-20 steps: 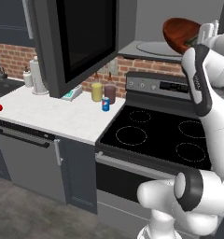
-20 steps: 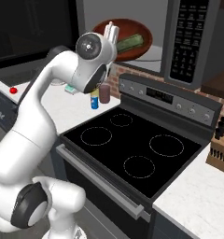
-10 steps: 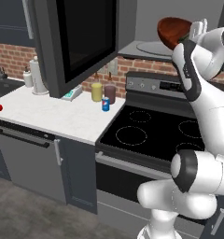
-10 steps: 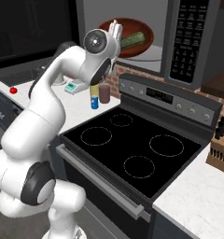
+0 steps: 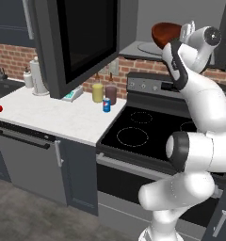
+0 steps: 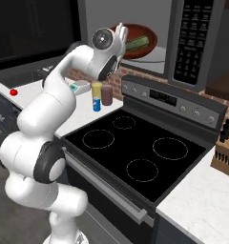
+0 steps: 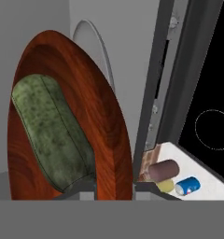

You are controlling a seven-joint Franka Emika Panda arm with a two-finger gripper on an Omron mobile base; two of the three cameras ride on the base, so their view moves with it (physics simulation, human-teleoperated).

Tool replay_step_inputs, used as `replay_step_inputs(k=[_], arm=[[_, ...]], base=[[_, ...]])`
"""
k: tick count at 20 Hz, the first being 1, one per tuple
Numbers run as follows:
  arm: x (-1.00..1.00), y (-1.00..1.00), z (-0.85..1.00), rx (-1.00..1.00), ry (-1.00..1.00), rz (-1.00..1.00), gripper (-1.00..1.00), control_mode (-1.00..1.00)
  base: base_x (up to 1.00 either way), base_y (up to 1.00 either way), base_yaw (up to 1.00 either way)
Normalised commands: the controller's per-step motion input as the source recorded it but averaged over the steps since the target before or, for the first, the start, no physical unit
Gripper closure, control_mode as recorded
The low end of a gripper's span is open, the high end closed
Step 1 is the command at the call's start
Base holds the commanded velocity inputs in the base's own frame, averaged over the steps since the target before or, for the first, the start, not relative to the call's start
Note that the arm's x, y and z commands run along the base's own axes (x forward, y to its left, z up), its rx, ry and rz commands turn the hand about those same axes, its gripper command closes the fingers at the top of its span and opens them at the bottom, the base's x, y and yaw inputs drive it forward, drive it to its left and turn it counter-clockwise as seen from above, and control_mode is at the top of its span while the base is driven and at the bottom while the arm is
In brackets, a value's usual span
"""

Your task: Pick the cucumber from the sink and place it in the bowl. Then pick the bowl and place it in the microwave. Then close the microwave door and press the start button.

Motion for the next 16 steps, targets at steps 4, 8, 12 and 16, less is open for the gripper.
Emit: replay_step_inputs(k=[4, 8, 12, 16], arm=[[0.54, -0.02, -0.16, 0.0, 0.1, 0.0, 1.0, -1.0], [0.4, -0.08, -0.12, 0.0, 0.06, 0.0, 1.0, -1.0], [0.36, -0.09, -0.1, 0.0, 0.02, 0.0, 1.0, -1.0], [0.32, -0.08, -0.02, 0.0, 0.0, 0.0, 1.0, -1.0]], base=[[0.0, 0.0, 0.0], [0.0, 0.0, 0.0], [0.0, 0.0, 0.0], [0.0, 0.0, 0.0]])
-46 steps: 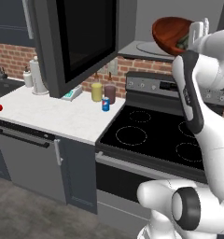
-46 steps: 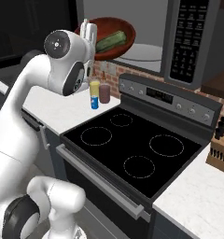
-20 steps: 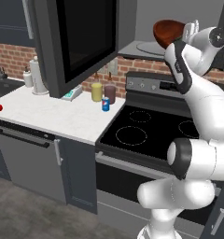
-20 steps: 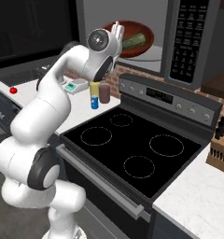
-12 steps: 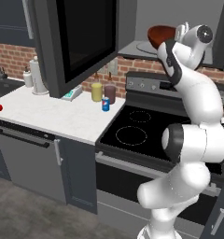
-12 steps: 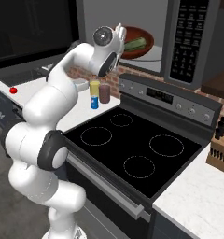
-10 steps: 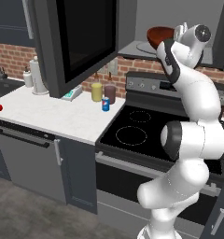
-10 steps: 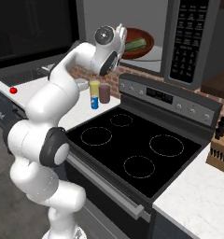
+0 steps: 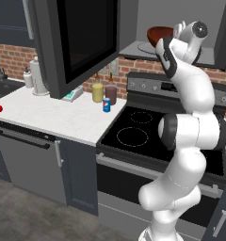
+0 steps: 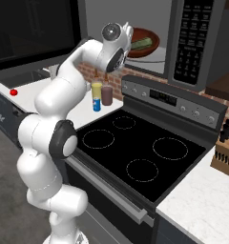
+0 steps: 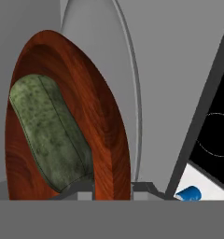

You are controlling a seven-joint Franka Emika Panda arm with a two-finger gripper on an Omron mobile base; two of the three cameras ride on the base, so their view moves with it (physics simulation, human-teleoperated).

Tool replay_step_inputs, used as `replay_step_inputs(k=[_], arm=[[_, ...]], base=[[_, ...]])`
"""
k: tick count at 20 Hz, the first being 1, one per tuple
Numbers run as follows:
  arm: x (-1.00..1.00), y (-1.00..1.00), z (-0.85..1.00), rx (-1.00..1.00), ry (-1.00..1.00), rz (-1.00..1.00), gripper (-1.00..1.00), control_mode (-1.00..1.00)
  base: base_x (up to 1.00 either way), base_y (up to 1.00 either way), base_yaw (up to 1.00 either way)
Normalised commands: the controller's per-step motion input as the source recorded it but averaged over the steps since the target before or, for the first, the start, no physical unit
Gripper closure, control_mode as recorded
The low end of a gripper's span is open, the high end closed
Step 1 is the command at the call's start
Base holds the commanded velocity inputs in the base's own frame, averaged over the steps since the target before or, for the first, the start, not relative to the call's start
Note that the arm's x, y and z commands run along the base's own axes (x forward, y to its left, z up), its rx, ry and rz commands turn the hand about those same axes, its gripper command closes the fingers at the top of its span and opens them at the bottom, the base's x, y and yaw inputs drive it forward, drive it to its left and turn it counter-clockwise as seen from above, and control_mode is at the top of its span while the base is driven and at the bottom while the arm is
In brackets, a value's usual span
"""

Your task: Pick the cucumber from the sink and place it in the bowl. Then pick the bowl and place it in the microwave. Then close the microwave door and press the start button.

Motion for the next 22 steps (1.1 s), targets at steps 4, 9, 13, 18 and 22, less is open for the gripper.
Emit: replay_step_inputs(k=[4, 9, 13, 18, 22], arm=[[0.39, -0.04, -0.16, 0.0, 0.0, 0.0, 1.0, -1.0], [0.49, 0.0, -0.31, 0.0, 0.0, 0.0, -1.0, -1.0], [0.24, 0.0, -0.1, 0.0, -0.01, 0.0, -1.0, -1.0], [-0.01, 0.0, 0.0, 0.0, -0.09, 0.0, -1.0, -1.0], [-0.2, 0.19, -0.04, -0.04, -0.28, 0.0, -1.0, -1.0]], base=[[0.0, 0.0, 0.0], [0.0, 0.0, 0.0], [0.0, 0.0, 0.0], [0.0, 0.0, 0.0], [0.0, 0.0, 0.0]])
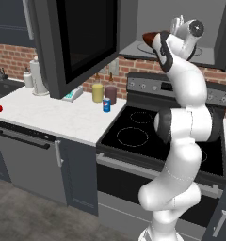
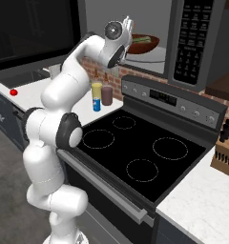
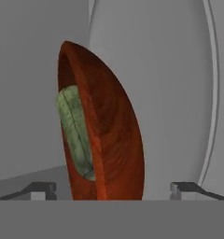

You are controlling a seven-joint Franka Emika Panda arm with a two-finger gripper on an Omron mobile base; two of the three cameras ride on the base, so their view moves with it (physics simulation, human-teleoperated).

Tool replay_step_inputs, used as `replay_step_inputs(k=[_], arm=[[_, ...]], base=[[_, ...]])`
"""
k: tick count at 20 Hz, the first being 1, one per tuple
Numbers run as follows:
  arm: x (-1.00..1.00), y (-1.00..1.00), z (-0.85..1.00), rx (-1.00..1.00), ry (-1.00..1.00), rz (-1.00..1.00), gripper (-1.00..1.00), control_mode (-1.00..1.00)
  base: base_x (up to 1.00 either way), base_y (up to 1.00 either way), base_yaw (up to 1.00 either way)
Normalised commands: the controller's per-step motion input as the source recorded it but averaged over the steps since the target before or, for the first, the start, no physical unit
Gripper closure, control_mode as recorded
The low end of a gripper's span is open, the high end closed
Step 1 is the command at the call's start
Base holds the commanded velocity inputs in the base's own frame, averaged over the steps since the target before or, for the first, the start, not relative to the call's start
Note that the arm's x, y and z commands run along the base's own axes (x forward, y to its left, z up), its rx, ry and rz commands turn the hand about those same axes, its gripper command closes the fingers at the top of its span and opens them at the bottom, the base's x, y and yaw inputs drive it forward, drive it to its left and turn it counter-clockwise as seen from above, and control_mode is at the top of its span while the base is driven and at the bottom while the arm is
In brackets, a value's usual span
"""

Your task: Pick the cucumber from the sink and place it in the bowl. Then pick the bowl and place it in the microwave. Then close the microwave door and press the start button.

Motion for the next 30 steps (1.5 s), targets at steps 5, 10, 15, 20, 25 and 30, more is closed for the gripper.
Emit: replay_step_inputs(k=[5, 10, 15, 20, 25, 30], arm=[[-0.49, 0.34, -0.28, -0.01, -0.38, 0.02, -1.0, -1.0], [-0.91, 0.21, 0.0, 0.0, -0.33, 0.01, -1.0, -1.0], [-1.0, 0.03, 0.65, 0.0, -0.24, 0.02, -1.0, -1.0], [-1.0, 0.0, 0.81, 0.0, -0.03, 0.08, -1.0, -1.0], [-1.0, 0.05, 0.48, 0.0, 0.19, 0.12, -1.0, -1.0], [-1.0, 0.07, 0.52, -0.01, 0.3, 0.11, -1.0, -1.0]], base=[[0.0, 0.0, 0.0], [0.0, 0.0, 0.0], [0.0, 0.0, 0.0], [0.0, 0.0, 0.0], [0.0, 0.0, 0.0], [0.0, 0.0, 0.0]])
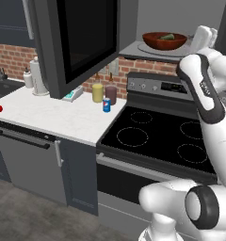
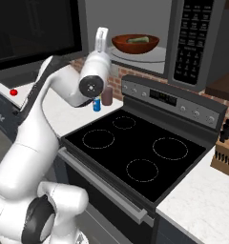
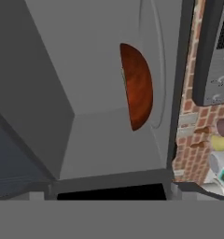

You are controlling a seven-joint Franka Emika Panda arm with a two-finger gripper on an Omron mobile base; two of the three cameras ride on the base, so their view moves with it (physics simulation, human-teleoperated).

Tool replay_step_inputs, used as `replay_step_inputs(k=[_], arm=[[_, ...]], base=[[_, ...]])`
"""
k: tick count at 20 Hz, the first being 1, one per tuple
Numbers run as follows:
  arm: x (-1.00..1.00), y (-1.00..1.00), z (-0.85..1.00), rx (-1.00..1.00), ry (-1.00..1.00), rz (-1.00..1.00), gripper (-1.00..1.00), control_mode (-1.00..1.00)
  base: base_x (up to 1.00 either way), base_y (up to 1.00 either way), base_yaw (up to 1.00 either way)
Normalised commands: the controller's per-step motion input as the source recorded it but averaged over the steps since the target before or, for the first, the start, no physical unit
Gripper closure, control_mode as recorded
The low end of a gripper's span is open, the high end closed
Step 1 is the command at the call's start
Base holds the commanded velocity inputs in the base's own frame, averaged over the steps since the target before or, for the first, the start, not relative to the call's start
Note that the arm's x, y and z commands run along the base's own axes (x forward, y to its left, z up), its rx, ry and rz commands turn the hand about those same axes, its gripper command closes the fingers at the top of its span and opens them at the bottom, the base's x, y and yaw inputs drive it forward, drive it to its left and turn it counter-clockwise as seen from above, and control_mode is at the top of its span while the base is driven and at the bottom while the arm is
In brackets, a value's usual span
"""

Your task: Pick the cucumber from the sink and place it in the bowl. Then pick the bowl and place it in the microwave. Then close the microwave door and press the start button.

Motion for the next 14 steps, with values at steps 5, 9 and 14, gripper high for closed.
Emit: replay_step_inputs(k=[5, 9, 14], arm=[[-1.0, 0.15, 0.48, -0.04, 0.21, 0.08, -1.0, -1.0], [-1.0, 0.1, 0.26, -0.05, 0.16, 0.12, -1.0, -1.0], [-1.0, 0.25, -0.01, -0.06, -0.01, 0.13, -1.0, -1.0]], base=[[0.0, 0.0, 0.0], [0.0, 0.0, 0.0], [0.0, 0.0, 0.0]])
